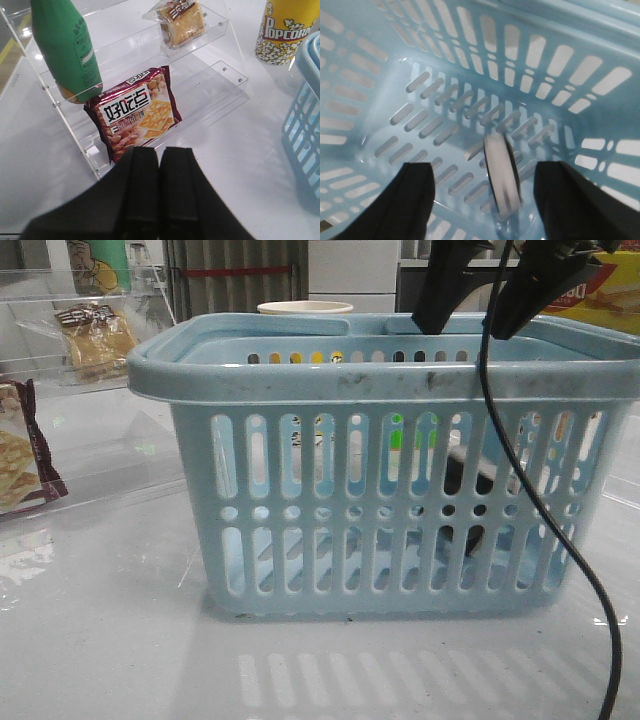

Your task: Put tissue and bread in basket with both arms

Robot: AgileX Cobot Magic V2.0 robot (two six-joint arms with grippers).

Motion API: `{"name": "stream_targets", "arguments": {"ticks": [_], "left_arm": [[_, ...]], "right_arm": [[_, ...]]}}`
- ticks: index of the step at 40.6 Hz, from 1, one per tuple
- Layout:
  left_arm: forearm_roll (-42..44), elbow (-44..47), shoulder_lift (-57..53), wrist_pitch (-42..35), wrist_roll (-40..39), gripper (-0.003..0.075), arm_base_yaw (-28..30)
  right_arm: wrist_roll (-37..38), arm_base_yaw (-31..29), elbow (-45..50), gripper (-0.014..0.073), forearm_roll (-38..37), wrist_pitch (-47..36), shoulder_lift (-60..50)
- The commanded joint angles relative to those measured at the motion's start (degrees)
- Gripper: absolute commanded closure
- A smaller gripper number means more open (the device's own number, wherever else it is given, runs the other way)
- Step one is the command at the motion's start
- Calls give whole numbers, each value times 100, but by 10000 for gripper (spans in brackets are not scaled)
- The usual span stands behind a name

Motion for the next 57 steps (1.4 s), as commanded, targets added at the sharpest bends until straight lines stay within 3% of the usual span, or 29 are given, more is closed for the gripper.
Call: {"name": "stream_targets", "arguments": {"ticks": [1, 11, 39, 54, 57], "left_arm": [[-46, -189, 32, -435, -44, 629, -4], [-46, -189, 32, -435, -44, 629, -4], [-46, -189, 32, -473, -44, 629, -4], [-243, -189, 134, -797, -44, 629, -4], [-243, -189, 346, -919, -33, 592, -4]], "right_arm": [[-267, 14, -196, 78, 16, -280, -392], [-451, 14, 121, 139, -37, -194, -1436], [-658, 8, 3262, 139, -443, -383, -5717], [-658, 8, 3383, 139, -443, -304, -6041], [-658, 8, 3383, 139, -443, -304, -6041]]}}
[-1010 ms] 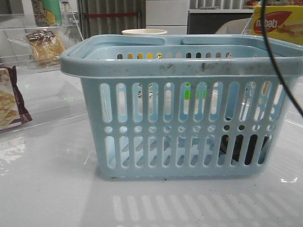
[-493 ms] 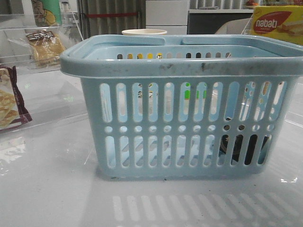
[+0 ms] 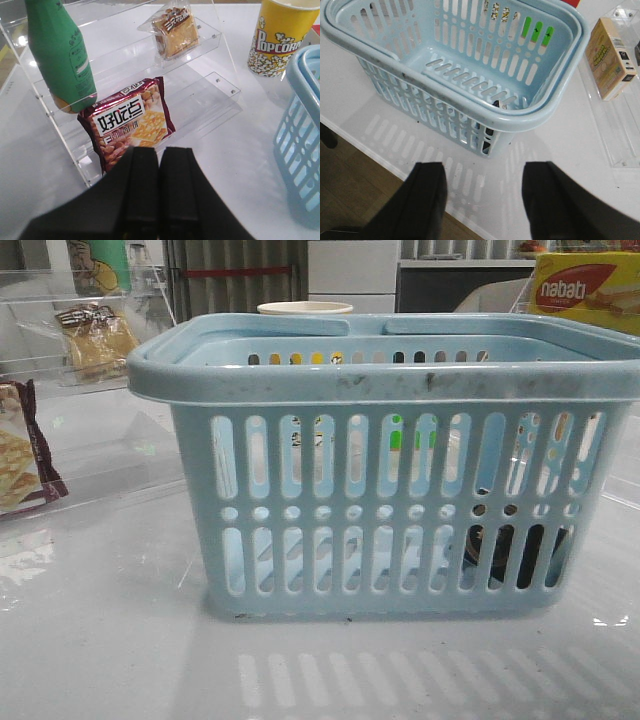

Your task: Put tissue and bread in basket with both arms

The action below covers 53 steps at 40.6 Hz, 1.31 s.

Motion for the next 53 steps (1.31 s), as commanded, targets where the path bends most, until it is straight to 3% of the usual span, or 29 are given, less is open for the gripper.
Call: {"name": "stream_targets", "arguments": {"ticks": [1, 9, 13, 25, 34, 44, 53], "left_arm": [[-72, -189, 292, -644, -33, 561, -4], [-87, -494, 1262, -726, -23, 182, -4], [-88, -864, 1935, -726, -23, 90, -4], [-411, -2348, 4015, -766, -23, 122, -251], [-373, -3447, 5335, -1441, -23, 123, -297], [-76, -4332, 6282, -1513, -23, 123, -288], [-76, -4644, 6861, -2028, -23, 137, -288]], "right_arm": [[-77, 8, -144, 139, -10, -374, 28], [-77, 8, -144, 139, -10, -374, 28], [-77, 8, -144, 139, -10, -374, 28], [-77, 8, -144, 139, -10, -374, 28], [-77, 8, -144, 139, -10, -374, 28], [-77, 8, -144, 139, -10, -374, 28], [-77, 8, -144, 139, -10, -374, 28]]}}
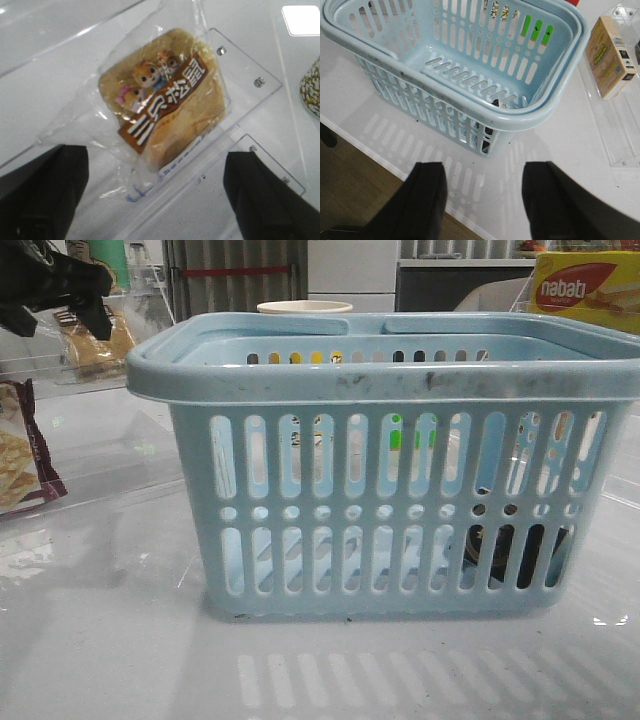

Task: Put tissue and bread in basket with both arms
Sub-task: 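Reach the left gripper to the shelf and grasp the packaged bread, then carry the packaged bread with the left gripper over the basket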

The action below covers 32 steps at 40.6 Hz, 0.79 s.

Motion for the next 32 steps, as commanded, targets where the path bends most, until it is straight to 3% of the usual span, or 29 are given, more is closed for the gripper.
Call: {"name": "stream_targets", "arguments": {"ticks": [1, 14, 32], "left_arm": [[4, -298, -118, -628, -23, 145, -3], [-6, -297, 76, -1697, -23, 284, -3], [-6, -297, 53, -1661, -23, 566, -3]], "right_arm": [[-63, 8, -155, 139, -8, -374, 28], [-63, 8, -155, 139, -8, -374, 28], [-63, 8, -155, 139, -8, -374, 28]]}}
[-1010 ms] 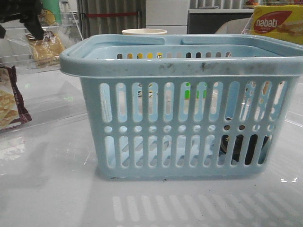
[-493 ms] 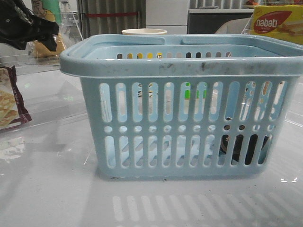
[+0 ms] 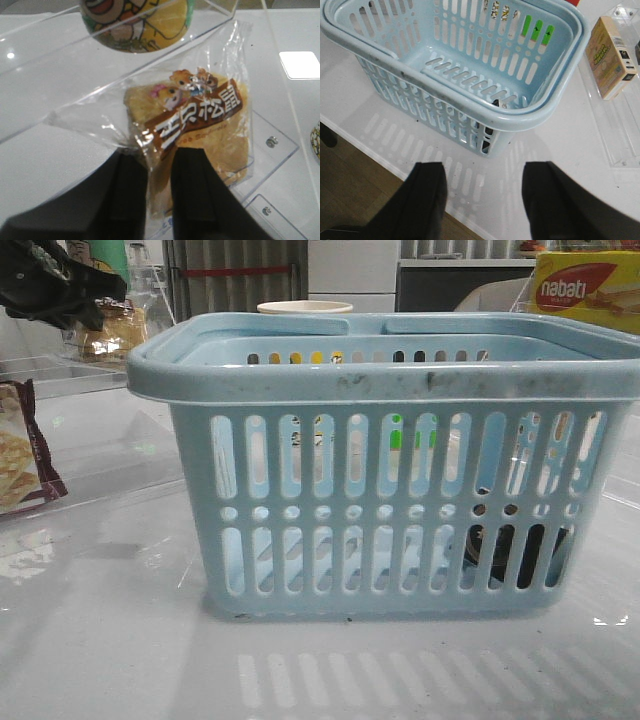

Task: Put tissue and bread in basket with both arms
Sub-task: 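Carry the packaged bread with the left gripper over the basket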

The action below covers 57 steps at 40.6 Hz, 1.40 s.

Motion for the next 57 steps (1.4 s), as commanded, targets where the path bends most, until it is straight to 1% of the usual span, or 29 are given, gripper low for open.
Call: {"name": "stream_targets", "arguments": {"ticks": [1, 7, 19, 24, 32, 38, 43, 51, 57], "left_arm": [[-6, -209, -351, -440, -23, 575, -3], [4, -209, -596, -153, -23, 631, -15], [-6, -209, -1601, 665, -23, 630, -45], [-32, -209, -2145, 1166, -23, 630, -212], [-32, -209, -2949, 1920, 12, 630, -830], [-32, -209, -3275, 2491, 12, 630, -1545], [-32, -185, -3264, 2825, 12, 630, -2076], [-32, -155, -2874, 2901, 12, 630, -2775], [-32, -155, -2375, 2910, 12, 630, -3137]], "right_arm": [[-63, 8, -155, 139, -8, -374, 28], [-63, 8, -155, 139, -8, -374, 28], [-63, 8, -155, 139, -8, -374, 28], [-63, 8, -155, 139, -8, -374, 28], [-63, 8, -155, 139, -8, -374, 28], [-63, 8, -155, 139, -8, -374, 28], [-63, 8, -155, 139, -8, -374, 28], [-63, 8, -155, 139, -8, -374, 28], [-63, 8, -155, 139, -8, -374, 28]]}}
